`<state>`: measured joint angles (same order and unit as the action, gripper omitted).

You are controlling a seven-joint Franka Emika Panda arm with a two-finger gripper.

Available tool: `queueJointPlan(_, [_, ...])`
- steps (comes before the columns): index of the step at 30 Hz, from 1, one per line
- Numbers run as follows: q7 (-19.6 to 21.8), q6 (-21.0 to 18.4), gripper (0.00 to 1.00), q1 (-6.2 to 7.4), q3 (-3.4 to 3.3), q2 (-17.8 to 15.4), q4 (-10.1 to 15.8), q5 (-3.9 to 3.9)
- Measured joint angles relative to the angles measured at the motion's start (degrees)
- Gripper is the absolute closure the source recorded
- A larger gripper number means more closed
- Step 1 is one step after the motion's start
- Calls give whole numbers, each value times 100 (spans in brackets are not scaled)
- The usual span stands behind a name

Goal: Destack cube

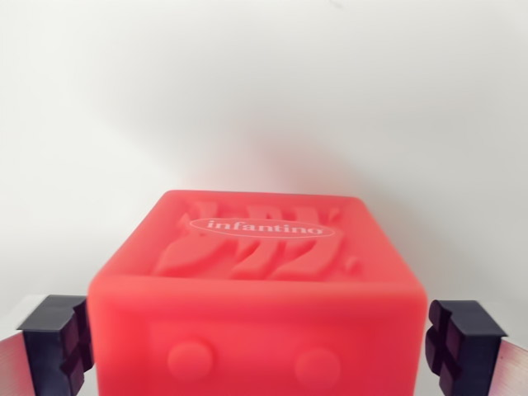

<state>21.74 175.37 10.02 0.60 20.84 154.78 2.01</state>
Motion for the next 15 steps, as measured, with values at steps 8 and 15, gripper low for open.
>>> queueJointPlan(8, [-1,-107,0,-2,2,-163,41,0])
queueJointPlan(15, [-7,-340,0,-29,32,-477,121,-7])
